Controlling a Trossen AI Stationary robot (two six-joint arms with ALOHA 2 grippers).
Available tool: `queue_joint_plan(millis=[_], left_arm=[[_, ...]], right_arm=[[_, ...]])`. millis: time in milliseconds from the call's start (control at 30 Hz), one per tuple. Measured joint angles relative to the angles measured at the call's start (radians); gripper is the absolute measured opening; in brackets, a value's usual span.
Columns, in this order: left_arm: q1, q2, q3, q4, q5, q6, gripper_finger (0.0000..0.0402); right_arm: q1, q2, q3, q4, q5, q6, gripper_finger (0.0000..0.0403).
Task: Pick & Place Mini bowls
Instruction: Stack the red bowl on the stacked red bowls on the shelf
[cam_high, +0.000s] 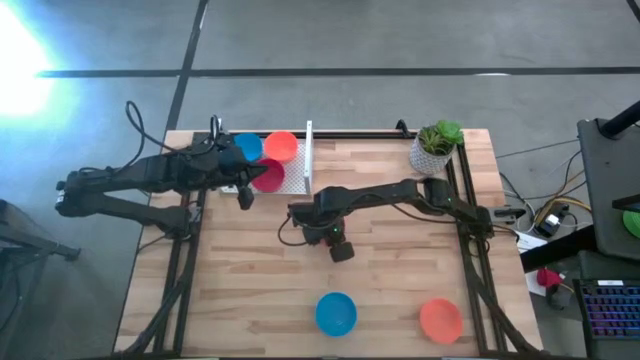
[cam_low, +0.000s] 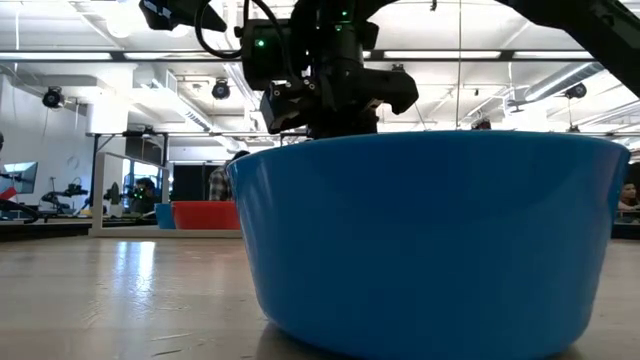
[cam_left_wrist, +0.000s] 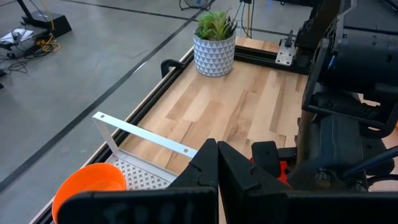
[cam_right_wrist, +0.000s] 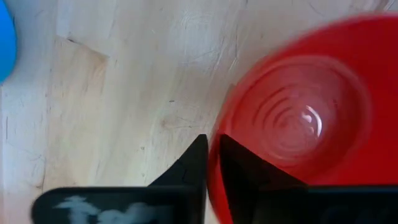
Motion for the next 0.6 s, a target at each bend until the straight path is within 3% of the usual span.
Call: queue_joint_plan(millis=[300, 600], left_arm=[[0.0, 0.0, 0.0, -0.006, 0.0, 0.0, 0.0], [0.001, 0.0, 0.0, -0.021, 0.001, 0.021, 0.0]], right_arm=[[-0.001, 0.0, 0.002, 0.003, 0.0, -0.002, 0.0111], [-0.023, -0.034, 0.077, -0.077, 0.004, -0.003, 0.0112]])
